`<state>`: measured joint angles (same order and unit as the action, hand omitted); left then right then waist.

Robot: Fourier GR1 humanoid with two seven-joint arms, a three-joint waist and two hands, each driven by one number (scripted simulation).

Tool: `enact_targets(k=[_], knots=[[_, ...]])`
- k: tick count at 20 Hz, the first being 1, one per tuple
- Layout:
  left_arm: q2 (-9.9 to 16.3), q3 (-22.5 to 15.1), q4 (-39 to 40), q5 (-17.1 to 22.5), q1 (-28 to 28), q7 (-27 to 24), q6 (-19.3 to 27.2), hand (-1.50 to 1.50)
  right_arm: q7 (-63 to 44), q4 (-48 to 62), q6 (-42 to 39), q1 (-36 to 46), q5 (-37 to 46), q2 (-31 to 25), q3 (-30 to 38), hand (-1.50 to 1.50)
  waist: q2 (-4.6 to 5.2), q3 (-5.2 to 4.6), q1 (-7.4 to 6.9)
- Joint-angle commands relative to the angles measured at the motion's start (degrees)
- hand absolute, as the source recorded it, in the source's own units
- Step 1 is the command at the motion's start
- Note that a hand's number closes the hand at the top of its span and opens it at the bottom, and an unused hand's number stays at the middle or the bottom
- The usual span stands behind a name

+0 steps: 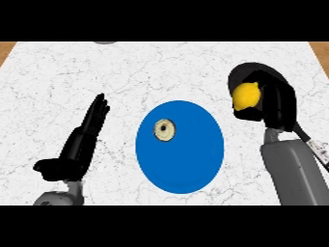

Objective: Pick the lemon from the plate and place it in the pan

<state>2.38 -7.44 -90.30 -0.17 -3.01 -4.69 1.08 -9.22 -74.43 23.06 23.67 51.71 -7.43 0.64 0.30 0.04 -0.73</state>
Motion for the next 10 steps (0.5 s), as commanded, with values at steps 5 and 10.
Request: enact_targets(k=[5, 10], knots=[[-0.9, -0.7, 3.4, -1.0, 0.7, -3.9, -0.4, 0.0, 17.8, 25.1, 16.6, 10.3, -7.5, -4.0, 12.1, 1.5, 0.51, 0.09, -1.06], [-1.0, -1.8, -1.6, -0.3, -0.6, 2.3, -0.7, 0.0, 25.9, 39.2, 15.3, 20.5, -13.7, -9.8, 18.7, 1.5, 0.57, 0.14, -1.72]])
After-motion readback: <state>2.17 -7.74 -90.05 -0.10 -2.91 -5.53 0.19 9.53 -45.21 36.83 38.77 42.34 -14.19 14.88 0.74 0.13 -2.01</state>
